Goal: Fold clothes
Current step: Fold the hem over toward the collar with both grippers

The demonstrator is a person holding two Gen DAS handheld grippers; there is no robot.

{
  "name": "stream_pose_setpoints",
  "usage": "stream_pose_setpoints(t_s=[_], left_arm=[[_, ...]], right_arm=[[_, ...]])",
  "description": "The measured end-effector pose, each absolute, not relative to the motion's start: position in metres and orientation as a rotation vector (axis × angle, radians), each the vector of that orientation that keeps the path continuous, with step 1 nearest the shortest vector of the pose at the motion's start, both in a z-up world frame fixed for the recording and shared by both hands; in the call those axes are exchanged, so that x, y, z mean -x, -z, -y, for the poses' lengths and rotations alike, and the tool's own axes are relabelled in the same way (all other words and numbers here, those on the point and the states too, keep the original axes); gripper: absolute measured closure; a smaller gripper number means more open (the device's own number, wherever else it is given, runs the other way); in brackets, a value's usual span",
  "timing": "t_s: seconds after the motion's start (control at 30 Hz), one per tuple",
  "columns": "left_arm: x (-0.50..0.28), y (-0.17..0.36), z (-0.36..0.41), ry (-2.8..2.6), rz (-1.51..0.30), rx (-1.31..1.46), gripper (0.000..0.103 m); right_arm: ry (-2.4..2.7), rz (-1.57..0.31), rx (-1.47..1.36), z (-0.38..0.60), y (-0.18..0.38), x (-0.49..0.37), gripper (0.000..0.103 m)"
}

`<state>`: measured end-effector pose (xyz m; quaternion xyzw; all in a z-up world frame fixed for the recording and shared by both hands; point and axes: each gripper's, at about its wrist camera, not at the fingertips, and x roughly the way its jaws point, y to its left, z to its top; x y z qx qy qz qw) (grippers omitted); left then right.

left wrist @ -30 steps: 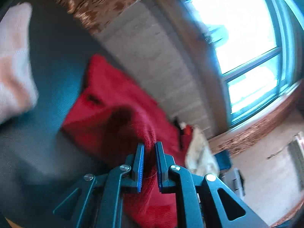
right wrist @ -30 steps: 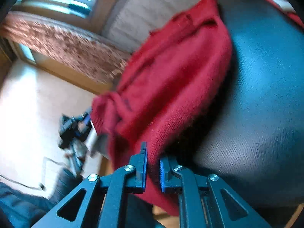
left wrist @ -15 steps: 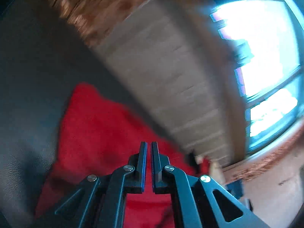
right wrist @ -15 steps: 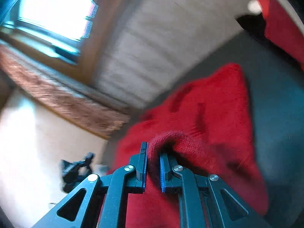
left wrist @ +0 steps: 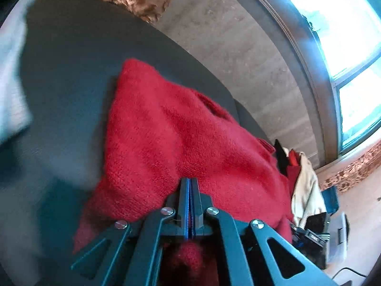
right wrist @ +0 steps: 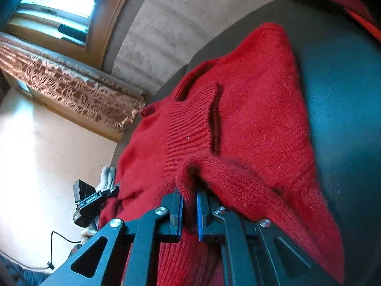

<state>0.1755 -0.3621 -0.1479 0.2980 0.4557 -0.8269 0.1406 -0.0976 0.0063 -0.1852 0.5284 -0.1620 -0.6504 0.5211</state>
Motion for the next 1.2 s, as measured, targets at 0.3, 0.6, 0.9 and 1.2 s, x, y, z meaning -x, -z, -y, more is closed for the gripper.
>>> stream_pose_setpoints(t_s=[0.3,0.6,0.9,1.2], left_arm=[[-0.303,0.097,0.357,2.444,-1.273,-0.665,0.063],[-0.306,0.122,0.324,2.525,-1.273,-0.910,0.034],[-0.297,0.136,0.302,2.536,-1.253,-1.062,0.049],[-0.297,0.106,0.290,2.681,-1.351,-1.026,0.096]], right_arm=[[1.567,0.429,-1.272,-0.040,0.194,0.060,0.096],[1.548,0.498,-1.267,-0.033,0.196,0.063,0.090],[1.539,0.470,-1.247,-0.029,0.192,0.062,0.086],[1.614,0.265,-1.175,-0.020,0.163,0.034,0.066]])
